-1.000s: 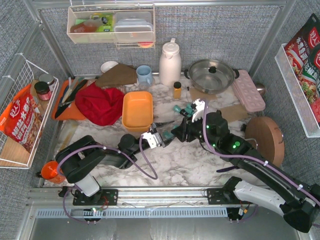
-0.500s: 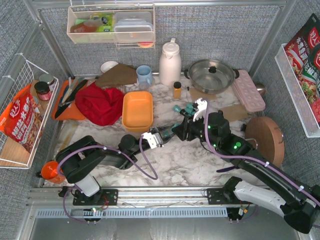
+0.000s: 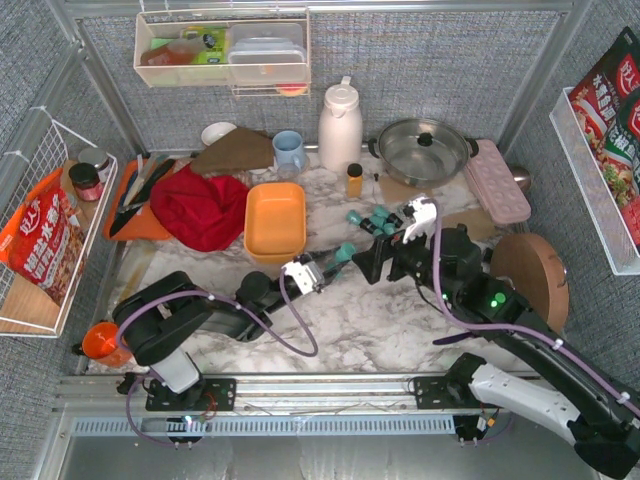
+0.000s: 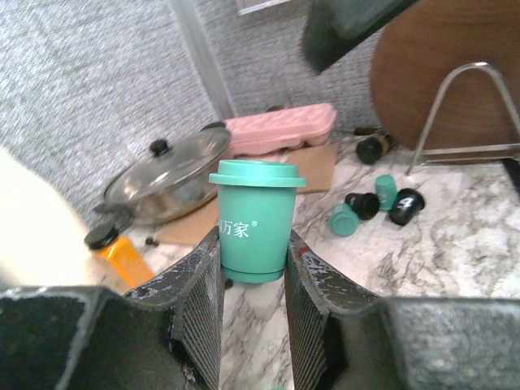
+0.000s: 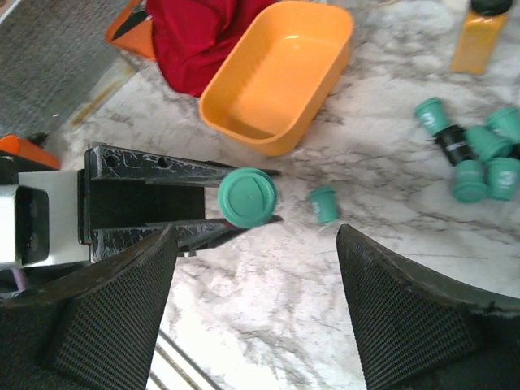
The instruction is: Mix the coffee capsules in the storage basket
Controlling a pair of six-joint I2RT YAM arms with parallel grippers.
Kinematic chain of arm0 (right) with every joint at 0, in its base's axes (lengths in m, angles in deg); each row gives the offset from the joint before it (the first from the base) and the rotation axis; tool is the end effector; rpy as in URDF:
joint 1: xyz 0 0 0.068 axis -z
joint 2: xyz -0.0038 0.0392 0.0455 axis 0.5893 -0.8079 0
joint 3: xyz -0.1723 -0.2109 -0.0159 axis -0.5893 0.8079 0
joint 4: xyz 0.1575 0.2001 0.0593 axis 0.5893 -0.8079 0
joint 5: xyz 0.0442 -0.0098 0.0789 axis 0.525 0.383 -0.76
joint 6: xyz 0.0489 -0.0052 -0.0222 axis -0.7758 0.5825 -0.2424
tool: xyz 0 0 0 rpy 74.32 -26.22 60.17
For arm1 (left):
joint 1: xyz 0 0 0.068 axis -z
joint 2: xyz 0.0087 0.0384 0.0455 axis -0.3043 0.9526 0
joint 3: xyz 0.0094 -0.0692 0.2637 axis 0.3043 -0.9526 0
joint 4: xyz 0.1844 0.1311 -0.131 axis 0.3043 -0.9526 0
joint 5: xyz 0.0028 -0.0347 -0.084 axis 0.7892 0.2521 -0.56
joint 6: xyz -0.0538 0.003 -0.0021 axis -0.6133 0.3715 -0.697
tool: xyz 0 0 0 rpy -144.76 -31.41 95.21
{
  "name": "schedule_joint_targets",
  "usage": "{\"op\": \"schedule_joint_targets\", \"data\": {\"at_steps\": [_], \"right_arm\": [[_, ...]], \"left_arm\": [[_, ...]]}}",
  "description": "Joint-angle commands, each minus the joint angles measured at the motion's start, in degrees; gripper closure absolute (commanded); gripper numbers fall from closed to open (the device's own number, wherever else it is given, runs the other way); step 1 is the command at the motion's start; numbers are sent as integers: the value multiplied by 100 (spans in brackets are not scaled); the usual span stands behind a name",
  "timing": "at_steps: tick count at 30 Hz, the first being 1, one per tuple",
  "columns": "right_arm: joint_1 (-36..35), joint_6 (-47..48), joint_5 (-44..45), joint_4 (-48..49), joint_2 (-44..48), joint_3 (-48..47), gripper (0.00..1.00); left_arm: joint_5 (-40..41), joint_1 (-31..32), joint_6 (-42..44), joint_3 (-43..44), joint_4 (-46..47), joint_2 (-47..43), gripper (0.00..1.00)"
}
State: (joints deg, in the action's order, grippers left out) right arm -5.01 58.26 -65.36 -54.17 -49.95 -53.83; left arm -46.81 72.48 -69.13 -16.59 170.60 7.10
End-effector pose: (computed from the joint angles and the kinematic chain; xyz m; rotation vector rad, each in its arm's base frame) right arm 0.1420 0.1216 0.3621 -0.2879 1.7769 0.7388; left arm 0.1575 -0.2380 0.2122 0.8538 0.8726 -0.7847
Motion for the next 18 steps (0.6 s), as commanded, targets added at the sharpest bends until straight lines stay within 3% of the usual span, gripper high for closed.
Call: {"op": "schedule_joint_targets", "data": {"at_steps": [1, 5, 8, 10, 14, 18], "right_arm": [[7, 515, 906, -460, 202, -169, 15], [37, 1038, 1841, -539, 309, -79, 1], [105, 562, 3270, -370, 416, 193, 1], [211, 843, 3387, -98, 483, 389, 1], [264, 933, 3556, -13, 503, 499, 1], [267, 748, 3474, -53, 420, 550, 1]], "left_arm": [[1220, -37, -297, -100, 250, 35, 68], [2801, -346, -1262, -123, -339, -250, 64], [3510, -729, -2167, 280, -2242, -719, 67], [3939, -974, -2730, 775, -3728, -890, 68], [3678, -1477, -3119, 1487, -5336, -811, 66], [3276, -1982, -3469, 2127, -6243, -461, 66]]}}
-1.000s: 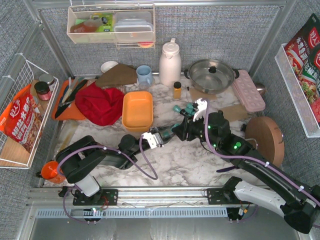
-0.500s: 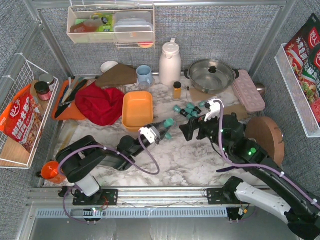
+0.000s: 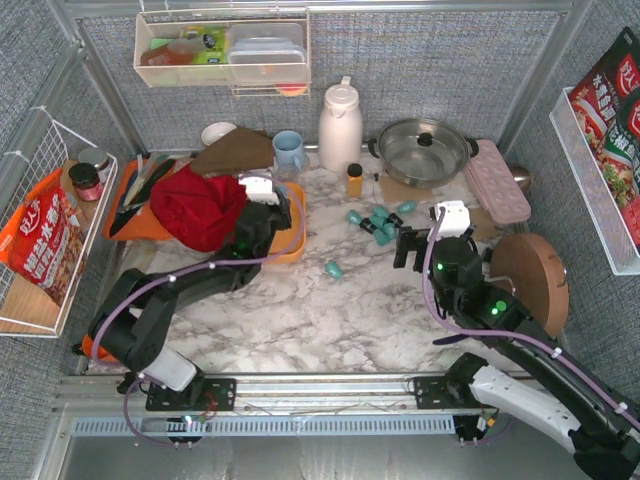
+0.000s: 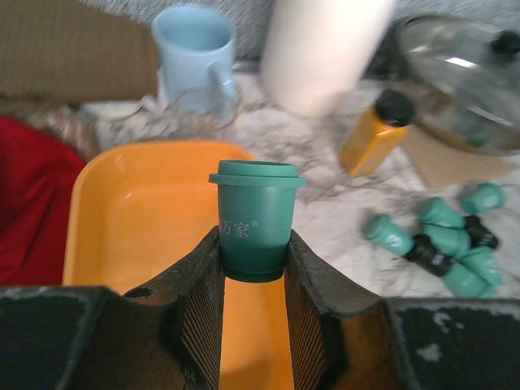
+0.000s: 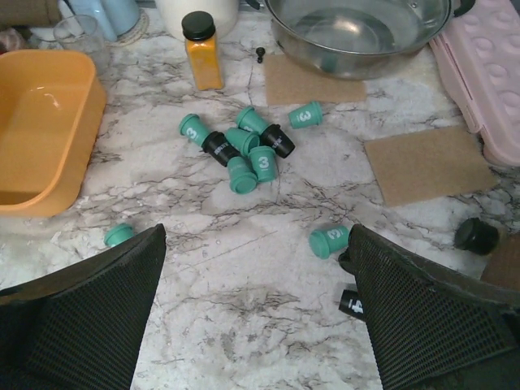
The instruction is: Mix the coffee capsules in the storage basket
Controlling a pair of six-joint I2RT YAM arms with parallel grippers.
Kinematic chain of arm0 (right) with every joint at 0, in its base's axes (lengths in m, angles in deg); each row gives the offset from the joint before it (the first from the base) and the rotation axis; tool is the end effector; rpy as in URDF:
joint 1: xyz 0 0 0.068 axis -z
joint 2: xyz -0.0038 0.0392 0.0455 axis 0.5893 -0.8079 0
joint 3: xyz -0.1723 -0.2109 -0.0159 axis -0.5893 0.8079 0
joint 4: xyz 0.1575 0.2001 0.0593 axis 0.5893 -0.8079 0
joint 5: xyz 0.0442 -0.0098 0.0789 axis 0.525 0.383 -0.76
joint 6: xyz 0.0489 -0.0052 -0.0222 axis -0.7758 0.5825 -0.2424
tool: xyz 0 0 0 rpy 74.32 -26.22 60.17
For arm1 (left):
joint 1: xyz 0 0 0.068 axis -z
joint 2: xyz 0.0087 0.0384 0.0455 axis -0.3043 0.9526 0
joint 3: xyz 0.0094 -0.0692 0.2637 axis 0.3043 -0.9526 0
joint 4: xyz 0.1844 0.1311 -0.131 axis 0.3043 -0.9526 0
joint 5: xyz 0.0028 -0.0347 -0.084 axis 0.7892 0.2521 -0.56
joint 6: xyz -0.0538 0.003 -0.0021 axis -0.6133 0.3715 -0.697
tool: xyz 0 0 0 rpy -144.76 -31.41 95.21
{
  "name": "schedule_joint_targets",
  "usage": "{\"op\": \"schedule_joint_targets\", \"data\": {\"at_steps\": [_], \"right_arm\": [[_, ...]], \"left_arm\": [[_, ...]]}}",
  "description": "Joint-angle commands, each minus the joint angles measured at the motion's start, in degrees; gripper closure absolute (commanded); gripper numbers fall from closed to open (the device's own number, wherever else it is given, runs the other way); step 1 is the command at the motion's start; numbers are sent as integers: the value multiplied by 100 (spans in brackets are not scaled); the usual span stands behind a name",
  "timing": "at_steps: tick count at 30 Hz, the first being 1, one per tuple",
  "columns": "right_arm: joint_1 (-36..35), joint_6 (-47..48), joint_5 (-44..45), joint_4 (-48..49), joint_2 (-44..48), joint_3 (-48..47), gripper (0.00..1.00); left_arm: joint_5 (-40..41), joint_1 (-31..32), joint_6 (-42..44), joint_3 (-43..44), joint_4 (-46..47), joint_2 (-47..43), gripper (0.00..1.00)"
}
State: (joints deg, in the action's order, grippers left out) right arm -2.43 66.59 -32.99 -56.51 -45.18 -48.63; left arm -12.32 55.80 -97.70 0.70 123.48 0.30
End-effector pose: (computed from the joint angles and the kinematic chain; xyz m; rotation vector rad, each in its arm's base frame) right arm 0.1417 0.0866 0.3407 0.0308 1.7499 0.0966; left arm 0.2698 -0.1957 0.2474 0.0287 1.5917 -0.4548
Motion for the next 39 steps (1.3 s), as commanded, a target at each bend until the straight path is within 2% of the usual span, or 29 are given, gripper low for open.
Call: {"op": "schedule_joint_targets", "data": {"at_steps": [1, 9, 16, 23, 28, 35, 39], "right_arm": [[13, -143, 200, 171, -76, 48, 1], [5, -582, -262, 108, -310, 220, 1], [8, -771, -431, -95, -615, 192, 1], [9, -869, -760, 74, -862, 330, 1], [1, -962, -1043, 162, -1357, 334, 1], [1, -465, -1653, 662, -2151, 375, 1], [-1, -33, -2210, 1043, -2570, 361, 2]], "left_arm": [[-245, -401, -665, 542, -1658, 334, 66], [-773, -945, -859, 2164, -2878, 1602, 66], [-1160, -1121, -999, 3074, -3484, 2578, 68], [-1595, -1136, -1132, 3159, -3200, 2956, 65], [-1778, -1137, -1164, 3216, -3076, 3127, 57], [-1886, -1133, -1124, 3230, -2962, 3202, 42], [-1911, -1136, -1064, 3217, -3072, 2988, 41]]}}
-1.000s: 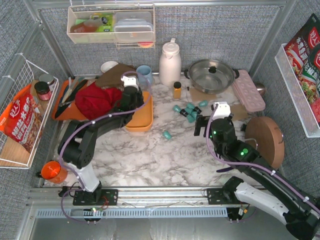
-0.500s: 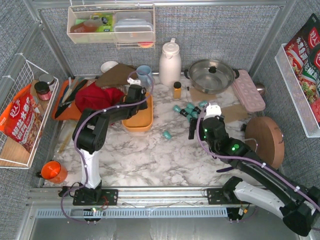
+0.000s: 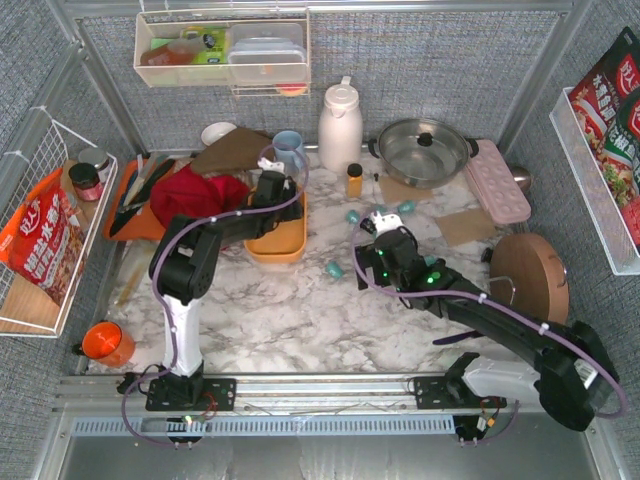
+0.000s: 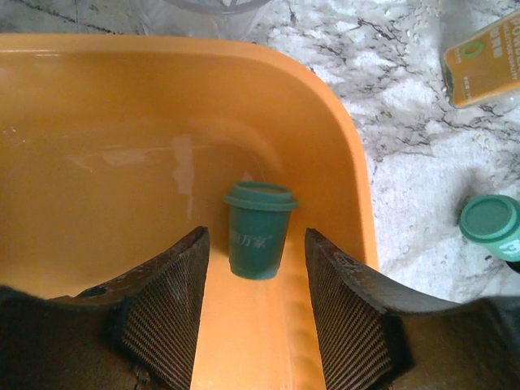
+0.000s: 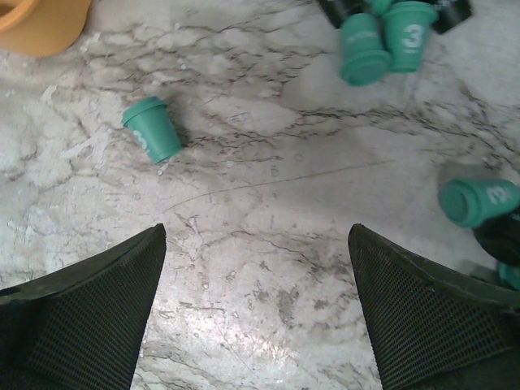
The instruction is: Mix the coffee capsules in the storage basket
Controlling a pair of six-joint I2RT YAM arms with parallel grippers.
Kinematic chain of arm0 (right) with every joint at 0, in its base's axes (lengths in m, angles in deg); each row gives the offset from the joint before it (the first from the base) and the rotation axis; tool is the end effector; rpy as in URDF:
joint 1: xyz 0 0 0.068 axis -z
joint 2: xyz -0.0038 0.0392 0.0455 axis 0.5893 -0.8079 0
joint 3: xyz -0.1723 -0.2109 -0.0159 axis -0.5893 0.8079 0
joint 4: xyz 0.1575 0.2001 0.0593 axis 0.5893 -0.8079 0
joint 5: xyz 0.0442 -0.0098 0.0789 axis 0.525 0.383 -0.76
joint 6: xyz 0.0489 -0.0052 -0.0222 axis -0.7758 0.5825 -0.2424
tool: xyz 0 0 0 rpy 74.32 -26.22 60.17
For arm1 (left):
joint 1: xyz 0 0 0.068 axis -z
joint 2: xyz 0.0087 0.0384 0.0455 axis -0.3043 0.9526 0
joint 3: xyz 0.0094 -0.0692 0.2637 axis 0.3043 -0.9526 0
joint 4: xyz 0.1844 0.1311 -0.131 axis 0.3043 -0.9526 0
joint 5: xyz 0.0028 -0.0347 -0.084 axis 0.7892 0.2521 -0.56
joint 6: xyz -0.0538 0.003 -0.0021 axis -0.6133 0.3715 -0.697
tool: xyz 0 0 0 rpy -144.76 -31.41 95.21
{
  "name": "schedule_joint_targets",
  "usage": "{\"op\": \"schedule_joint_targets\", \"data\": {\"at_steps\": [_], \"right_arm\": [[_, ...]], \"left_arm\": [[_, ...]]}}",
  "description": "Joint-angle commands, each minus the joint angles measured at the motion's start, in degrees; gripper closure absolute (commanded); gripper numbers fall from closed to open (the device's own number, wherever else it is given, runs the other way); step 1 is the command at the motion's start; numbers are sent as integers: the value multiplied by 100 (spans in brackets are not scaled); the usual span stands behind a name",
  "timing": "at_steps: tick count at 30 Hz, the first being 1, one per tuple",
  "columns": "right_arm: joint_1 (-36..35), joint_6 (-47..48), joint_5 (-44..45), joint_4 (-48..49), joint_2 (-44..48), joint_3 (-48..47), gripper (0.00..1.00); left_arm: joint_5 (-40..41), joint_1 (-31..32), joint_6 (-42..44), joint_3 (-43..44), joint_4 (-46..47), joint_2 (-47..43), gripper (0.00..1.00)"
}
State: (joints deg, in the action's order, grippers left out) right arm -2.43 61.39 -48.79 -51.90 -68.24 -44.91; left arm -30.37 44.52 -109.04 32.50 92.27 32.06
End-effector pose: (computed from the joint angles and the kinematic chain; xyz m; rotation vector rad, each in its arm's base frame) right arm 0.1987 0.1432 0.2484 -0.2070 2.1348 0.2028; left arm 0.4111 -0.2060 0.1571 -0.0289 2.1603 -0.5097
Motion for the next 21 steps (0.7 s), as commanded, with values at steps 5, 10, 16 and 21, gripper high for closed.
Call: {"op": "schedule_joint_targets", "data": {"at_steps": [5, 10, 16, 21], "right_arm": [[-2, 910, -1231, 1272, -881, -18, 15], [5, 1353, -1784, 1624, -1801, -401, 33], [-5, 1610, -2086, 1776, -2661, -843, 41], [-9, 1721, -2000, 1632, -3091, -1125, 45]], "left_arm": [[80, -9, 68, -110, -427, -994, 40], [408, -7, 132, -605, -693, -1993, 39], [561, -9, 414, -1041, -1300, -2969, 22], [1139, -31, 252, -1402, -1736, -3681, 1]]}}
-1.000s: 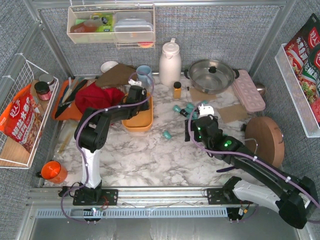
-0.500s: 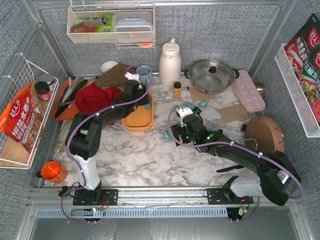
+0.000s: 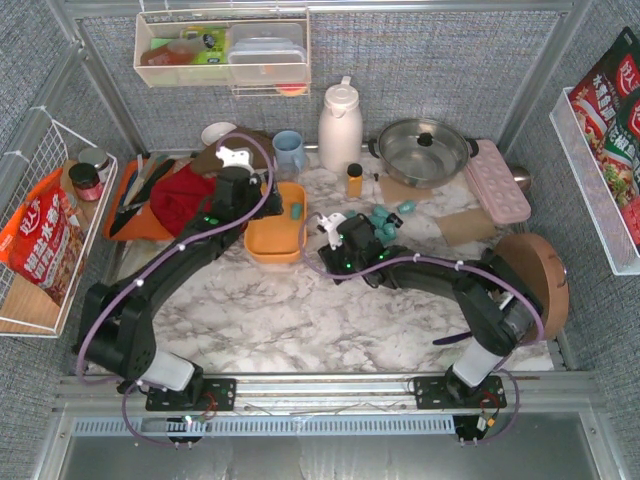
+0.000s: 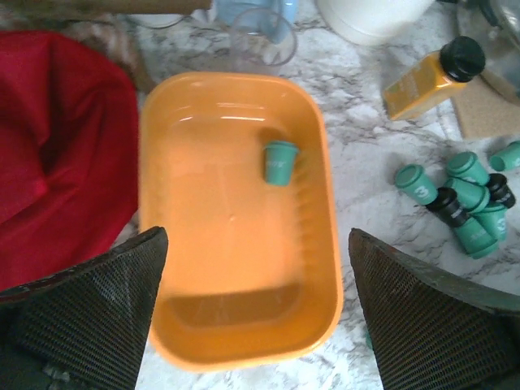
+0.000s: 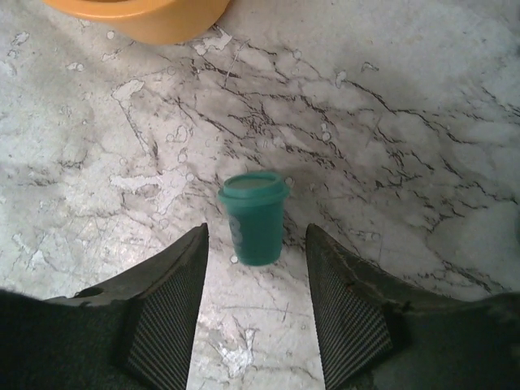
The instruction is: Mix the coffee capsules in the storage basket
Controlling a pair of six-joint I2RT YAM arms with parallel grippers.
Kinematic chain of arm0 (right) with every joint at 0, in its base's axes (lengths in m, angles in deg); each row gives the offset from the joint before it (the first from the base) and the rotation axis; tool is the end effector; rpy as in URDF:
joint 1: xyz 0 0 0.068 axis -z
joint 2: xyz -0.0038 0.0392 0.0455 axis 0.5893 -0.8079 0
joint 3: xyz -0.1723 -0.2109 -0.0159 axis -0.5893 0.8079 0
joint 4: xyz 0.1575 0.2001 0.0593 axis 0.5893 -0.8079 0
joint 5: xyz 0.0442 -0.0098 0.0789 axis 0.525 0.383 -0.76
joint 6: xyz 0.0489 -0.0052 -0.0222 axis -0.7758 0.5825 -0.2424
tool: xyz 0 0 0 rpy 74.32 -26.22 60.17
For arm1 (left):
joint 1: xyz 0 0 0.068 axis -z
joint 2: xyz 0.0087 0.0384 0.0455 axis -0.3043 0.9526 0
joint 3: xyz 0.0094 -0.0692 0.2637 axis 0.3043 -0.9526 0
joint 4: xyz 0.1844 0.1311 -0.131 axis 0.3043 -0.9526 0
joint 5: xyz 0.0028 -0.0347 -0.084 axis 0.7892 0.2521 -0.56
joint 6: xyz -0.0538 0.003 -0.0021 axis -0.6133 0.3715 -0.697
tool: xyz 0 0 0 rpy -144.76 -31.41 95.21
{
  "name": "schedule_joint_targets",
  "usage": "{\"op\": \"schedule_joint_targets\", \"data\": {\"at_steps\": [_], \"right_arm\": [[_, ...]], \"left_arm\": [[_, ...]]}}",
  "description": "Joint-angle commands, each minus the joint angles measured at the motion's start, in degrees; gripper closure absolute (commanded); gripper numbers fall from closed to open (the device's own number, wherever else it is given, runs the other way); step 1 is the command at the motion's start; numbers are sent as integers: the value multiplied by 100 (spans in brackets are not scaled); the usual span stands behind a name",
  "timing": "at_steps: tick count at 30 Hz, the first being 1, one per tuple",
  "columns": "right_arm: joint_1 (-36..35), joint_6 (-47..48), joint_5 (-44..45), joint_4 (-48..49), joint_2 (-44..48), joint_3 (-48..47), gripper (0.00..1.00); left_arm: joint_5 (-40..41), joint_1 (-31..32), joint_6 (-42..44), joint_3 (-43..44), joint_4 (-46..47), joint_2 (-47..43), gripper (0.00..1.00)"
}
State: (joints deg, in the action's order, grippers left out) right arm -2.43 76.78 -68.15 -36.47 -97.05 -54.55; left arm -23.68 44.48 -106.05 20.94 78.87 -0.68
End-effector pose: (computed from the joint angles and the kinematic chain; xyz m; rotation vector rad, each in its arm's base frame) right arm 0.2685 0.2138 0.1869 -0.7141 2.1542 0.3797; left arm 0.3181 -0.1541 0.2910 -0.0557 2.0001 -0.4184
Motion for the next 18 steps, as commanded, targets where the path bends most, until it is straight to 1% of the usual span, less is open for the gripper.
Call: {"op": "schedule_joint_targets", "data": {"at_steps": [1, 3, 6, 10, 14, 18], "right_arm": [[-10, 185, -60, 86, -293, -192, 46], [-25, 185, -47, 71, -391, -243, 48], [-65, 197, -29, 43, -509, -267, 52], [-131, 251, 2, 76, -610, -214, 55], [-169, 317, 24, 184, -671, -150, 57], [-180, 364, 103, 317, -726, -84, 59]], "left_arm": [[610, -23, -178, -384, -394, -546, 1], [743, -30, -416, -598, -395, -791, 1], [787, -25, -627, -640, -697, -1002, 1], [544, -24, -730, -801, -863, -1254, 1], [110, -27, -735, -1135, -635, -1504, 1], [-45, -26, -865, -1361, -524, -1710, 1]]}}
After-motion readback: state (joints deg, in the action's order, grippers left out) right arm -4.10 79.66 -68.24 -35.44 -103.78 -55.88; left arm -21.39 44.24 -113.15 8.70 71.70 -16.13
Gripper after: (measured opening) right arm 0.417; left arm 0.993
